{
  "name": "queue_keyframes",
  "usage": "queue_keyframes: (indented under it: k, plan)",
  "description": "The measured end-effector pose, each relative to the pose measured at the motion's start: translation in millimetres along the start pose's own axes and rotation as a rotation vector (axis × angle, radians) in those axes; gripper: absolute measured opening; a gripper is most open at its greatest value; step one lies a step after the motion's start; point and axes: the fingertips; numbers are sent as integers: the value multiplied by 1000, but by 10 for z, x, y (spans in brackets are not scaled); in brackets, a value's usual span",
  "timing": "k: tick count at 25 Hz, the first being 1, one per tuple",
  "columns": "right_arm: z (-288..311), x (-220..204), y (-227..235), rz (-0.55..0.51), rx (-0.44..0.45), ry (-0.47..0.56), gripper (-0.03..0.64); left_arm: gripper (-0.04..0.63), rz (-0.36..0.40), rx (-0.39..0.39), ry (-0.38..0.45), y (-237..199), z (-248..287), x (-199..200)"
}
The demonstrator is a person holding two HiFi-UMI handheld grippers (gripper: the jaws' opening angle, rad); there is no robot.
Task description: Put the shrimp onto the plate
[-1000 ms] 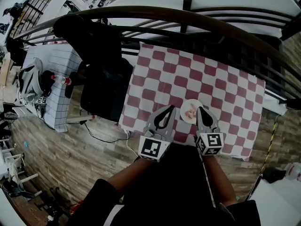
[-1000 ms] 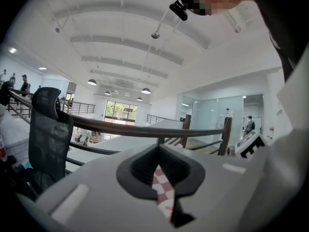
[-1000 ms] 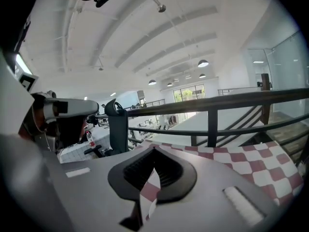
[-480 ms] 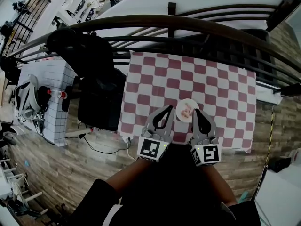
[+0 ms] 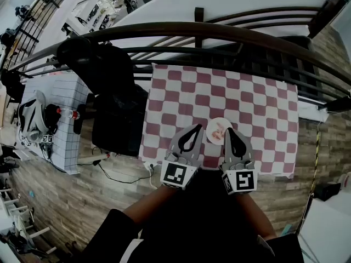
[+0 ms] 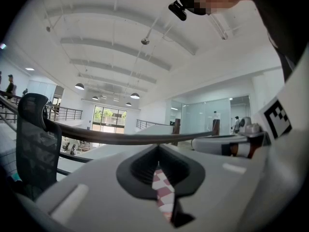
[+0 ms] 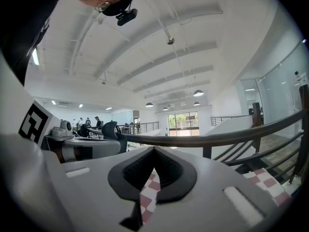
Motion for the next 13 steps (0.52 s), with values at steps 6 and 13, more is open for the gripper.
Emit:
queue_keyframes:
  k: [6,13]
  plan:
    - [111,-13,11,5,29,-10,-3,9,-2,27,-12,-63,67,-35]
    - [234,-77,117,15,77,-10,-3,9,8,69,-24,-84,180,-141]
Point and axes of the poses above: the fingertips, and each gripper's own axes: z forward along the fingers, y to its right, x out of its top, and after that the axes turned 12 degrees about x, right-handed
